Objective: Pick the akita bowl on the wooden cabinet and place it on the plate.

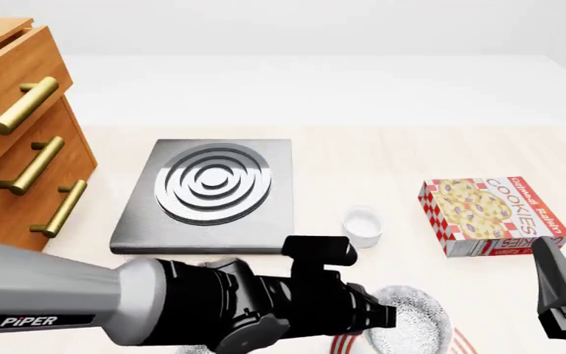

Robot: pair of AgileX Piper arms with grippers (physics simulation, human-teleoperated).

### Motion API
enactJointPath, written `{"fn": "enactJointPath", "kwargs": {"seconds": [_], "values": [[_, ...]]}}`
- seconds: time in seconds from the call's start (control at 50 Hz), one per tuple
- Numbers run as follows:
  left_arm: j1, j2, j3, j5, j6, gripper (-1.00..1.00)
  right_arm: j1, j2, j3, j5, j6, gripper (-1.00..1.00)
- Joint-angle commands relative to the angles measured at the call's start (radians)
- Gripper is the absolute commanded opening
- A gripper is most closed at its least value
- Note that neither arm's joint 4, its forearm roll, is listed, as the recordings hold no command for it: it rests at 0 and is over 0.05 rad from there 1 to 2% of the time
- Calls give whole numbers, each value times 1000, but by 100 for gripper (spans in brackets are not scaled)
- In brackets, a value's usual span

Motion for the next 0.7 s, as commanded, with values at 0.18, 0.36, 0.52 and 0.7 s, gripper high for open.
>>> {"fn": "enactJointPath", "kwargs": {"seconds": [0.18,0.36,0.52,0.7], "values": [[-17,45,-25,-19,-7,-100,0,0,0,0,0,100],[-12,58,-19,-33,-9,-100,0,0,0,0,0,100],[-13,68,-13,-47,-14,-100,0,0,0,0,0,100],[-19,84,-10,-61,-24,-100,0,0,0,0,0,100]]}}
